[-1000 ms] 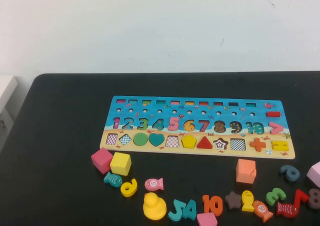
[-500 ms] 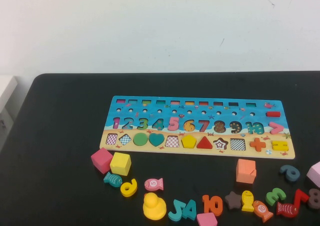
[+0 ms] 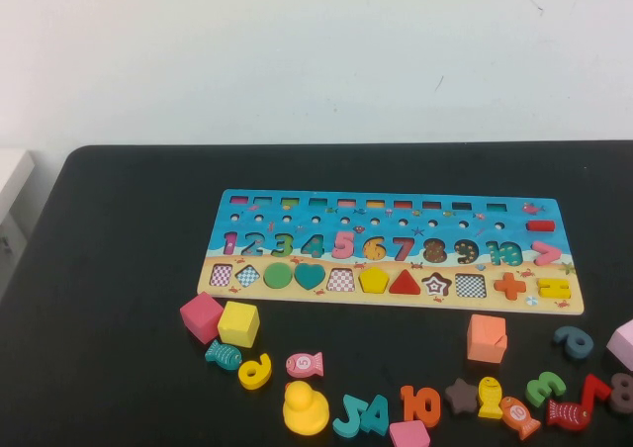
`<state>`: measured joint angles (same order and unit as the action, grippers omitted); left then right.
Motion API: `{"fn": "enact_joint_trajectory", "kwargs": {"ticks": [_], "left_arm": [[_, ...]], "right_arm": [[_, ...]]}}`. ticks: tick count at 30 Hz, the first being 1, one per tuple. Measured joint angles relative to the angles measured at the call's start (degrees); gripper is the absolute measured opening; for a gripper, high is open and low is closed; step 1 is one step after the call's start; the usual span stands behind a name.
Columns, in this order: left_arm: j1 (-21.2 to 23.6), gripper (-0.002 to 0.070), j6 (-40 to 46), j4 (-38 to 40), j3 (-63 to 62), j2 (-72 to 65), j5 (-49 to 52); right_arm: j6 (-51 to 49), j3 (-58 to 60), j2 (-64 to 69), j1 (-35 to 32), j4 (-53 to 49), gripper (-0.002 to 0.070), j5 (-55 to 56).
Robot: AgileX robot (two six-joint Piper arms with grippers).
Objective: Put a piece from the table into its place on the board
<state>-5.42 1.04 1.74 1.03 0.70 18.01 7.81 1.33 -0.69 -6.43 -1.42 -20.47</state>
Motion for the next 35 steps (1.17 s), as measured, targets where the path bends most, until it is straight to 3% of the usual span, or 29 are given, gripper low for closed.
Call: {"fn": "enact_joint_trajectory", "kwargs": {"ticks": [35], "left_arm": [[0.0, -0.0001, 0.0, 0.0, 0.0, 0.0, 0.0]], "right_arm": [[1.4, 0.0, 0.0, 0.0, 0.0, 0.0018, 0.0]]}}
